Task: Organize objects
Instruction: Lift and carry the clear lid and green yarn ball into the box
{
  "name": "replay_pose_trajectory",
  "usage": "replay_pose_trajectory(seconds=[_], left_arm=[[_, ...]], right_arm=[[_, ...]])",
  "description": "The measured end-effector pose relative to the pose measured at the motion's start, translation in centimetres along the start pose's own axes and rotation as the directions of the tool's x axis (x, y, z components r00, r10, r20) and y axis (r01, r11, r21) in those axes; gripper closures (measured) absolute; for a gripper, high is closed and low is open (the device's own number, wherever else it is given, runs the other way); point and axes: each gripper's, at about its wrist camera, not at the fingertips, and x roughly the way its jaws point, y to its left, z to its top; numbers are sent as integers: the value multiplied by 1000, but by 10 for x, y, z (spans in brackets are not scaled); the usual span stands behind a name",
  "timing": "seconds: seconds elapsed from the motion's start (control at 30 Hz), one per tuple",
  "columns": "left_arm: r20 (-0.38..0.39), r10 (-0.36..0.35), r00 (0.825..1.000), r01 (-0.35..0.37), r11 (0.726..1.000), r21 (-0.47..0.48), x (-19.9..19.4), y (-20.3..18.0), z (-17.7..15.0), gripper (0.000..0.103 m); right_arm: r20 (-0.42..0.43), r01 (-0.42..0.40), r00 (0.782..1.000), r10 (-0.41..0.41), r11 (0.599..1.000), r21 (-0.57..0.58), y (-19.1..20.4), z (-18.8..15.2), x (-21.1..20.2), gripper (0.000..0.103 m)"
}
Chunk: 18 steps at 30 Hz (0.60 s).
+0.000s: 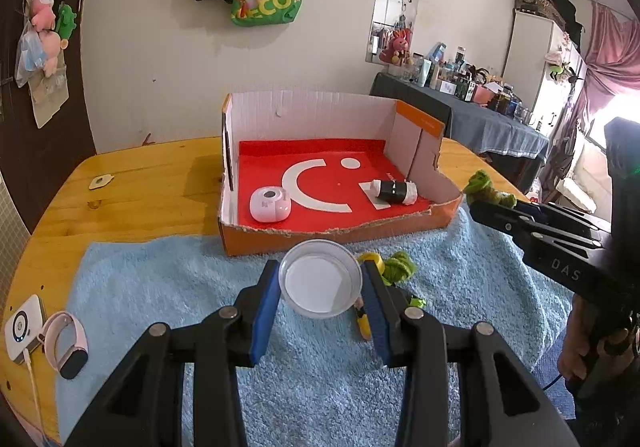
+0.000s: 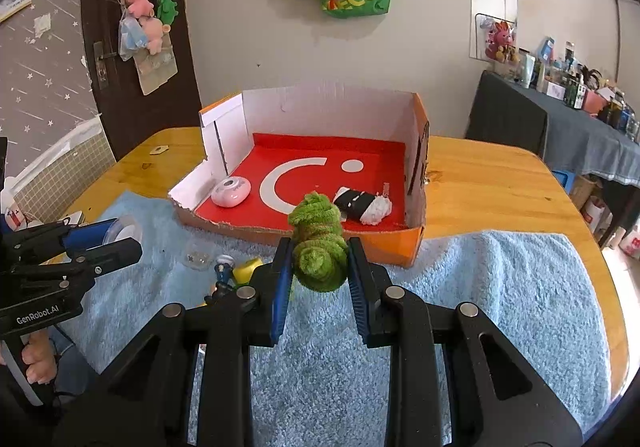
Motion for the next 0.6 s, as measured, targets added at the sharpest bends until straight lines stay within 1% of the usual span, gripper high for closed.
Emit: replay_pose_trajectory(seconds=[0.2,0.4,0.47,0.6], left_arm=[[12,-7,1000,7,1000,8,7,0,20,61],[-13,-49,999,49,999,16,29,-2,45,61],[-24,-60,998,61,998,21,38,-3,53,61],[-69,-91,993,94,995,32,60,-5,67,61]], right_arm=[[6,-8,1000,8,1000,-14,0,14,7,78],[-3,-22,1000,22,1000,-18,-1,33,24,78],[-20,-35,999,35,999,-23,-2,40,34,78],[-70,-69,995,66,997,-38,-2,50,55,78]])
